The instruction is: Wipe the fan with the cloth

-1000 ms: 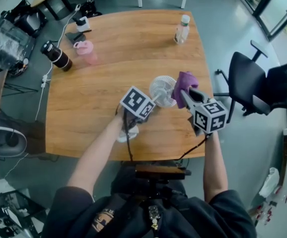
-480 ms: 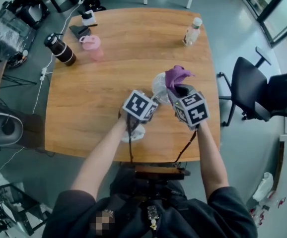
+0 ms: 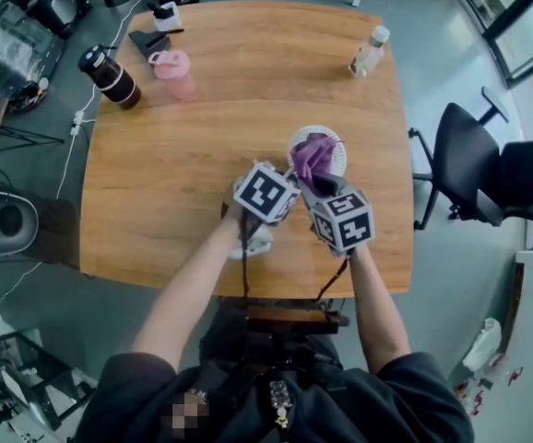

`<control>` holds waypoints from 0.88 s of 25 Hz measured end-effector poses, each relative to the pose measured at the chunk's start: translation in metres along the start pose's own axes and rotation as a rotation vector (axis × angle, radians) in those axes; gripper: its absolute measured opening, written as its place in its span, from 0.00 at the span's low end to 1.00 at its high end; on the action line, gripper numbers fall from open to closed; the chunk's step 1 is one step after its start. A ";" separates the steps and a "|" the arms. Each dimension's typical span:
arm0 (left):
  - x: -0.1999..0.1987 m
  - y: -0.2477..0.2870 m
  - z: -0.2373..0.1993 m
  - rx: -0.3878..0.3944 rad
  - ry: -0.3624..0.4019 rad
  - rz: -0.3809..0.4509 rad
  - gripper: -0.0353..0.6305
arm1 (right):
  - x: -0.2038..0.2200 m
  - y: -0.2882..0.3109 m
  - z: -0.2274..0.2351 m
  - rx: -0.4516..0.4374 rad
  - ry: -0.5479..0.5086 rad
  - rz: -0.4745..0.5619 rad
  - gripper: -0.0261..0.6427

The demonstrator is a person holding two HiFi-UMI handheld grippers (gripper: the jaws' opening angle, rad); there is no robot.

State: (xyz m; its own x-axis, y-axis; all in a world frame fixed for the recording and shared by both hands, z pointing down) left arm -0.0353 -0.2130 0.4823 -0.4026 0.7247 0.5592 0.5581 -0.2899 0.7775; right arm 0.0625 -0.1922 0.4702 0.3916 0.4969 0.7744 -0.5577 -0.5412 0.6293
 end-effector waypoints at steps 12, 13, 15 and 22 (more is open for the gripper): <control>0.006 -0.003 -0.015 -0.078 -0.009 -0.019 0.06 | 0.032 0.052 -0.018 -0.104 0.053 -0.157 0.15; 0.007 -0.003 -0.016 -0.075 -0.013 -0.016 0.06 | 0.036 0.057 -0.020 -0.114 0.046 -0.183 0.15; 0.008 -0.003 -0.019 -0.089 -0.004 -0.008 0.06 | 0.041 0.059 -0.020 -0.114 0.027 -0.208 0.15; 0.019 0.005 -0.025 -0.162 0.068 -0.073 0.06 | 0.047 0.006 -0.011 -0.015 -0.086 -0.173 0.14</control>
State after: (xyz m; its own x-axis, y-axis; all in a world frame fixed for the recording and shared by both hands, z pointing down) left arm -0.0582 -0.2165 0.5041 -0.4887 0.7054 0.5133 0.4040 -0.3386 0.8498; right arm 0.0694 -0.1649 0.5095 0.5434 0.5211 0.6582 -0.4875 -0.4425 0.7527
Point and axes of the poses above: the fingertips, and each gripper's own axes: y forward along the fingers, z to its right, x out of its underside, the point moved 8 cm from there along -y, backward along the fingers, and after that the axes turned 6 degrees about -y, right-handed, at the moved point
